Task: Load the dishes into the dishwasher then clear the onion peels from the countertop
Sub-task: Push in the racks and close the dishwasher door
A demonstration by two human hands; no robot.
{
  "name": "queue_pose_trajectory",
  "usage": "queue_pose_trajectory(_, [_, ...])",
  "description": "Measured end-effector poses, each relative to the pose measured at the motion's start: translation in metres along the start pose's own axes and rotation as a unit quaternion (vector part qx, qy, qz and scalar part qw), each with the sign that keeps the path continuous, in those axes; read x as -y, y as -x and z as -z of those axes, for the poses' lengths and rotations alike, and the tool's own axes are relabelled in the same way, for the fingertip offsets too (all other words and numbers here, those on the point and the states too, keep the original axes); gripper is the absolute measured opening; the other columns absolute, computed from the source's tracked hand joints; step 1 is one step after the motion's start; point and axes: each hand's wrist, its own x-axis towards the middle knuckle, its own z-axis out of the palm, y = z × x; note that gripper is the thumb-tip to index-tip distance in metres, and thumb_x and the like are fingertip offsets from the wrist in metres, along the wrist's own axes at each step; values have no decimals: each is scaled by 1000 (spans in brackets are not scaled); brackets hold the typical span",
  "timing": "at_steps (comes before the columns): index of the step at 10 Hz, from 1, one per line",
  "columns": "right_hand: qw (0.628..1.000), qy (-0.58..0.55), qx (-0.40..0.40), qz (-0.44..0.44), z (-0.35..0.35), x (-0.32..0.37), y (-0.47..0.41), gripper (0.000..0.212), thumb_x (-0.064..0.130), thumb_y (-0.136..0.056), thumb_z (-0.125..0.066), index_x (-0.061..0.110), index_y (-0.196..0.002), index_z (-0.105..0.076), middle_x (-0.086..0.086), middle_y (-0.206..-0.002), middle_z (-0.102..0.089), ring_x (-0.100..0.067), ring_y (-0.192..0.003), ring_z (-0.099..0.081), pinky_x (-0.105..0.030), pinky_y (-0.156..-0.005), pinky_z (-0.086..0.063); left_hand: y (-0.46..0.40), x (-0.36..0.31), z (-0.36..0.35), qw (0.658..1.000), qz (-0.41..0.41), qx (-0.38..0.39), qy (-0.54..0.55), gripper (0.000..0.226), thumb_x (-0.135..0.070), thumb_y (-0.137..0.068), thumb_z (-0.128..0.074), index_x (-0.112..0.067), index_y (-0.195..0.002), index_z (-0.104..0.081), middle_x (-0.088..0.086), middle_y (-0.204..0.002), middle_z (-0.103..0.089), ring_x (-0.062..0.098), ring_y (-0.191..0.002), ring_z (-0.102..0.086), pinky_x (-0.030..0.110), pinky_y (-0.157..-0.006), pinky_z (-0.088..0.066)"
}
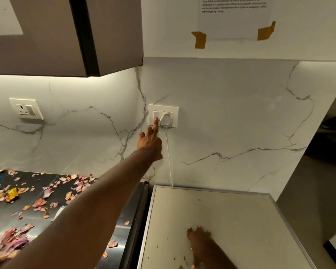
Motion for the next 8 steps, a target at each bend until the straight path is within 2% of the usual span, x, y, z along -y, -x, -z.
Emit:
queue_pose_trajectory(1, [997, 52, -12, -51, 121, 35, 24, 133, 38, -75, -92, 6, -164, 2, -26, -169, -9, -40, -159, -4, -60, -126, -7, 1, -5, 5, 1000, 2, 18, -5, 33, -56, -82, -79, -31, -103, -75, 14, -166, 34, 36, -153, -16, 51, -114, -36])
queue_pose_trajectory(2, [990, 120, -71, -38, 155, 53, 37, 131, 40, -74, -93, 7, -164, -3, -25, -169, -13, -41, -158, -9, -61, -126, -12, 11, -14, 5, 999, -13, 38, 0, 42, -57, -83, -76, -30, -114, -74, 16, -169, 23, 35, -148, -22, 49, -112, -35])
queue_pose_trajectory(4, [991, 112, -60, -33, 155, 51, 47, 129, 42, -71, -94, 6, -163, -11, -23, -167, -23, -39, -157, -16, -59, -126, -18, 81, -61, -45, 975, -69, 195, 77, 63, -60, -88, -72, -27, -140, -62, 19, -171, -4, 40, -151, -24, 54, -118, -35])
queue_pose_trajectory(5, [992, 108, -57, -20, 155, 49, 52, 128, 43, -75, -91, 6, -164, -7, -22, -168, -20, -38, -158, -12, -59, -125, -16, 143, -88, -76, 939, -128, 290, 133, 69, -54, -91, -72, -21, -149, -53, 14, -168, -23, 34, -152, -28, 47, -122, -27])
queue_pose_trajectory(6, [993, 102, -48, -27, 160, 53, 58, 128, 42, -71, -94, 8, -164, -13, -20, -167, -26, -36, -157, -18, -56, -125, -20, 204, -104, -105, 890, -164, 386, 179, 85, -49, -87, -79, -22, -157, -39, 11, -171, -17, 34, -154, -25, 49, -125, -25])
queue_pose_trajectory(7, [993, 91, -63, -36, 162, 55, 61, 124, 42, -67, -96, 11, -162, -21, -19, -163, -33, -35, -154, -27, -53, -123, -25, 257, -108, -116, 863, -193, 431, 180, 101, -49, -87, -79, -22, -164, -21, 8, -174, -2, 34, -157, -17, 50, -125, -24])
queue_pose_trajectory(8, [993, 84, -83, -25, 157, 51, 63, 120, 44, -67, -96, 13, -159, -26, -19, -160, -38, -36, -150, -33, -51, -121, -29, 308, -109, -110, 857, -218, 428, 189, 113, -45, -86, -81, -18, -166, -6, 9, -173, 0, 34, -157, -15, 51, -125, -24])
